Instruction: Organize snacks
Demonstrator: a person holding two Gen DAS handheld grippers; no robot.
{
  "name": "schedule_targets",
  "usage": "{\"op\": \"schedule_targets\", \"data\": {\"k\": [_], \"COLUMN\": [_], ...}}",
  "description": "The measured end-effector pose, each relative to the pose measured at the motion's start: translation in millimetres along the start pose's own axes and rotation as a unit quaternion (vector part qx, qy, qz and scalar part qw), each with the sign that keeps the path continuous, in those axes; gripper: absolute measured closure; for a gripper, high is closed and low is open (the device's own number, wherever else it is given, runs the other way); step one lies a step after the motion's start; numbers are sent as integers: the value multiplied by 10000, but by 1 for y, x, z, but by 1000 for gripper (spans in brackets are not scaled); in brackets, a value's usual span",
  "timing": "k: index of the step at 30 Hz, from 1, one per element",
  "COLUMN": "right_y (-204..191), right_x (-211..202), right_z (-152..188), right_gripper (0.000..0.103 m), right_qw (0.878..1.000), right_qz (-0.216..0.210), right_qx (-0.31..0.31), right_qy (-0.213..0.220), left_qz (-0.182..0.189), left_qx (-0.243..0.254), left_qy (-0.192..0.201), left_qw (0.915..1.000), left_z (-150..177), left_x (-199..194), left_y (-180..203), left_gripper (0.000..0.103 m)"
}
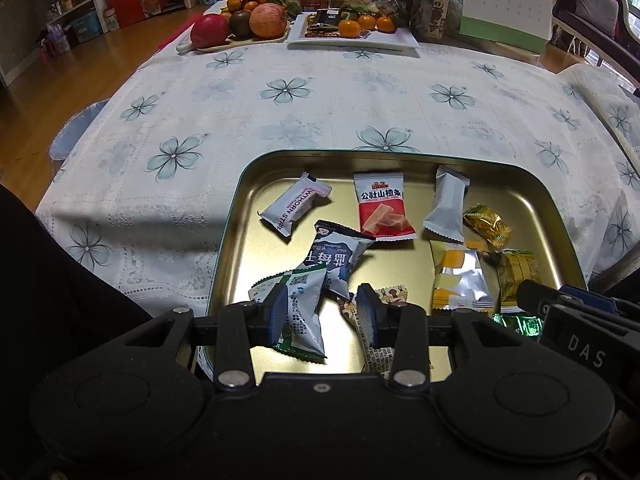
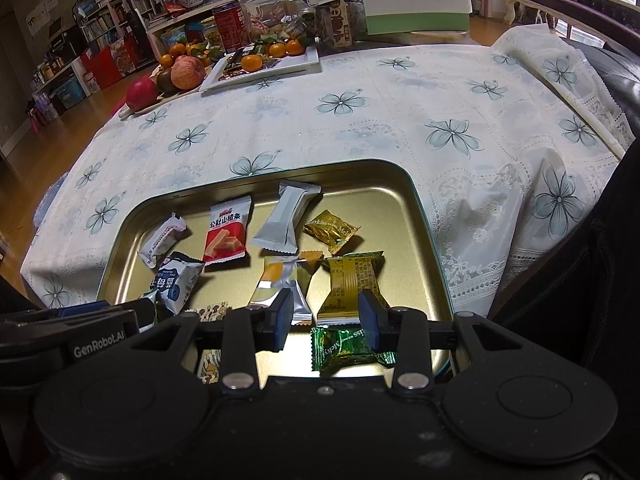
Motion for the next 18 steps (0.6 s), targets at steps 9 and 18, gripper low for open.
{"op": "schedule_targets", "data": {"k": [9, 18], "right_y": [0, 0], "right_x": [0, 0], "right_z": [1, 1], "right_gripper": [65, 64], "right_qw": [10000, 10000], "right_qz": [-3, -3], "right_qx": [-4, -4], "right_qy": [4, 3], "left_qz": [6, 12], "left_qx": [94, 103], "left_qy": [-7, -10], "left_qw": [10000, 9999], "left_z": [1, 1], "left_x": [0, 0], "left_y": [4, 4], "left_gripper": [55, 55]}}
Point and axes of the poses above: each gripper's, at about its wrist camera, not at the fingertips, and x roughly the way its jaws point, y to its right, z to its underside, the point moved 7 cm from there along x, roughly the way its jaws point, and after that the axes turned 8 degrees about z, right-handed, at the moved point
